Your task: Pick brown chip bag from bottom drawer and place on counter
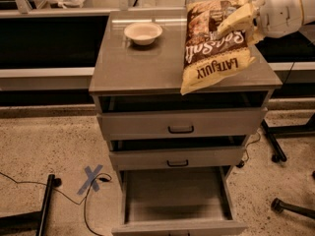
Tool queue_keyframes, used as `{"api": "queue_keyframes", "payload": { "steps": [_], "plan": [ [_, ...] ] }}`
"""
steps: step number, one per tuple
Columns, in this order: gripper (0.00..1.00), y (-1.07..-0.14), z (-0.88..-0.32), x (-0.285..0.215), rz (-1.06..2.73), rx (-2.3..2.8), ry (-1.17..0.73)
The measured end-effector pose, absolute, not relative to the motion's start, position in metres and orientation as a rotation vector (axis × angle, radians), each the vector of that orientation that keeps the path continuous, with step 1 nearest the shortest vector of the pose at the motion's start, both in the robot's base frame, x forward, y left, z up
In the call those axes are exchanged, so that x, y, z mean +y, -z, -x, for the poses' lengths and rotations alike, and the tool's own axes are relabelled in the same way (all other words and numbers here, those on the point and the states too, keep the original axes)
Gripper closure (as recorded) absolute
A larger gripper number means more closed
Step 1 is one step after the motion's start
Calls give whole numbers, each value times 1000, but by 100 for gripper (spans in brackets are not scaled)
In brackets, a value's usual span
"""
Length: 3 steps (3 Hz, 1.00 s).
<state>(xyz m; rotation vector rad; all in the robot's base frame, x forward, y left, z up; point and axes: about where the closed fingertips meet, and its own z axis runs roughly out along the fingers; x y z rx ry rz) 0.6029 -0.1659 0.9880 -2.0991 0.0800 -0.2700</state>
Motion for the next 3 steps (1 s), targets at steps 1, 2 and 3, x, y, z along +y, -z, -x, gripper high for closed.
{"api": "queue_keyframes", "payload": {
  "steps": [1,2,3],
  "plan": [
    [100,-987,-606,-166,2092,89,279],
    [100,-989,-627,-162,2140,162,324],
    [100,-992,-657,-176,2113,251,458]
  ]
}}
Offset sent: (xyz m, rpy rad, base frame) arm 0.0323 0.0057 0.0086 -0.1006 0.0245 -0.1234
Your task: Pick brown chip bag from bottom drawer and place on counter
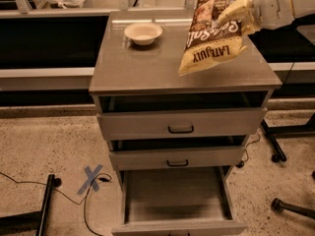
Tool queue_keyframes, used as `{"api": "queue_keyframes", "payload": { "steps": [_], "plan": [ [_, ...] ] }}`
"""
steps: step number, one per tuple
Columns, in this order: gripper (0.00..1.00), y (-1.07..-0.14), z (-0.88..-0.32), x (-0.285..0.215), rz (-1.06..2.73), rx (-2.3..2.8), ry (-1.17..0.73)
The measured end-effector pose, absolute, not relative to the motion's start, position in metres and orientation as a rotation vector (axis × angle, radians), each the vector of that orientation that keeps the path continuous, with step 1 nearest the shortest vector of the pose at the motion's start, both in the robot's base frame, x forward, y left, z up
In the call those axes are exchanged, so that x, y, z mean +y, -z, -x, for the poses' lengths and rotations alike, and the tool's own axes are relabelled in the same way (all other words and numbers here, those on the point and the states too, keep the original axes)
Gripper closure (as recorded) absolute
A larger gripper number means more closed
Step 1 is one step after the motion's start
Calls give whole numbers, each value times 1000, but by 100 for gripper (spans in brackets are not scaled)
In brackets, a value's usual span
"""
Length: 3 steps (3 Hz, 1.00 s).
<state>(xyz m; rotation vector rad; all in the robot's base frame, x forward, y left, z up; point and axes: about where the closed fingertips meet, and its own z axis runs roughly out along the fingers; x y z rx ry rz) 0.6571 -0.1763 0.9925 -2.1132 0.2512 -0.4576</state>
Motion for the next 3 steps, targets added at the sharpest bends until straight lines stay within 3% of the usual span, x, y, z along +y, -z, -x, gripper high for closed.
{"api": "queue_keyframes", "payload": {
  "steps": [2,3],
  "plan": [
    [100,-978,-686,-213,1987,483,526],
    [82,-971,-688,-219,1998,544,508]
  ]
}}
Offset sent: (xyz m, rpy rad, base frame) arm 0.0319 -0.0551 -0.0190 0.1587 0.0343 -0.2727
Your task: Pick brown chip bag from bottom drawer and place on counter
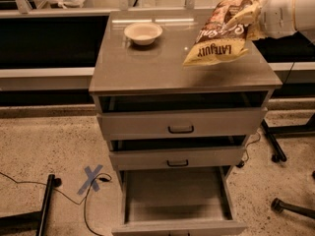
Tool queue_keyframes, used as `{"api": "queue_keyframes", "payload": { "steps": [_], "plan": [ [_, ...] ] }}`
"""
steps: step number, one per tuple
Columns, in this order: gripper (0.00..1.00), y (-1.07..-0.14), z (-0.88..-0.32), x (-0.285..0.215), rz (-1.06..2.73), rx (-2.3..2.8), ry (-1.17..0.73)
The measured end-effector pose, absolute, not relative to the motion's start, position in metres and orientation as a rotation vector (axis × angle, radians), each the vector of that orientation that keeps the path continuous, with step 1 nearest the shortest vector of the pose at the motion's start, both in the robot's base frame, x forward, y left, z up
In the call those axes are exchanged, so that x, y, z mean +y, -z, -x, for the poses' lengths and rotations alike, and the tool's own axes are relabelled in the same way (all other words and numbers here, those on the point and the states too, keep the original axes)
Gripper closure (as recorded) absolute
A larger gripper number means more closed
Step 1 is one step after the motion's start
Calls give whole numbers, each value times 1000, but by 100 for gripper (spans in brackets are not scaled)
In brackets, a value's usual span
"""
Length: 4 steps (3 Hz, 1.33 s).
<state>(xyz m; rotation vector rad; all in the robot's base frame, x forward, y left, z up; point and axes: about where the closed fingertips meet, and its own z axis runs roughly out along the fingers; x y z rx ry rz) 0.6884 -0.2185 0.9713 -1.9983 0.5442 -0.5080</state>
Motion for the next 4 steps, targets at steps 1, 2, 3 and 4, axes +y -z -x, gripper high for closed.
{"api": "queue_keyframes", "payload": {
  "steps": [1,2,3,4],
  "plan": [
    [58,-962,-688,-227,2006,614,490],
    [35,-960,-689,-223,2006,609,482],
    [12,-958,-690,-220,2007,606,476],
    [0,-957,-691,-218,2008,604,472]
  ]
}}
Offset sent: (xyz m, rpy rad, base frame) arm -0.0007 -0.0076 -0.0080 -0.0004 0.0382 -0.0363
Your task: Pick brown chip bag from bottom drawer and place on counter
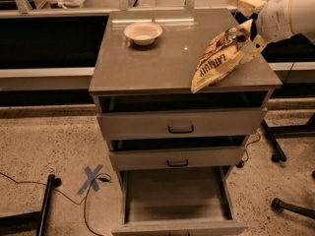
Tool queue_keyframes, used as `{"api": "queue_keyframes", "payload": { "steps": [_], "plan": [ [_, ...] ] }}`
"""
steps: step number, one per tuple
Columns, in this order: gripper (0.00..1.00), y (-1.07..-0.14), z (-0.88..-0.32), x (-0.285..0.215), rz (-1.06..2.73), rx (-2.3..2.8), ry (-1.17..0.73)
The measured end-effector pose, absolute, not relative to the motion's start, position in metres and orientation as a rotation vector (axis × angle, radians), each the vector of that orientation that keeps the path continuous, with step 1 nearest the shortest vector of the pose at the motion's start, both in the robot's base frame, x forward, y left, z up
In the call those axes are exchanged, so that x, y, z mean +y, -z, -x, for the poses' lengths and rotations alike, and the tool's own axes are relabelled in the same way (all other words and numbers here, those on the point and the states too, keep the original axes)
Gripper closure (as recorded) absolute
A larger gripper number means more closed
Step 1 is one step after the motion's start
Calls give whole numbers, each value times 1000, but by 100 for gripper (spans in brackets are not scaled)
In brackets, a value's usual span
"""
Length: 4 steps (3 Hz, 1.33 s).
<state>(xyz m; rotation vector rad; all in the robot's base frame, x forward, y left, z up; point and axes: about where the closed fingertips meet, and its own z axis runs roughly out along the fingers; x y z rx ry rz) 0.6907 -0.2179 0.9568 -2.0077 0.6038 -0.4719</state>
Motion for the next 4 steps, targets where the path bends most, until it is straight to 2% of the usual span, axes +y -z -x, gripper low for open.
{"api": "queue_keyframes", "payload": {
  "steps": [1,2,4],
  "plan": [
    [0,-963,-686,-222,2079,608,561],
    [0,-990,-665,-248,2088,611,677],
    [0,-1011,-650,-262,2002,560,674]
  ]
}}
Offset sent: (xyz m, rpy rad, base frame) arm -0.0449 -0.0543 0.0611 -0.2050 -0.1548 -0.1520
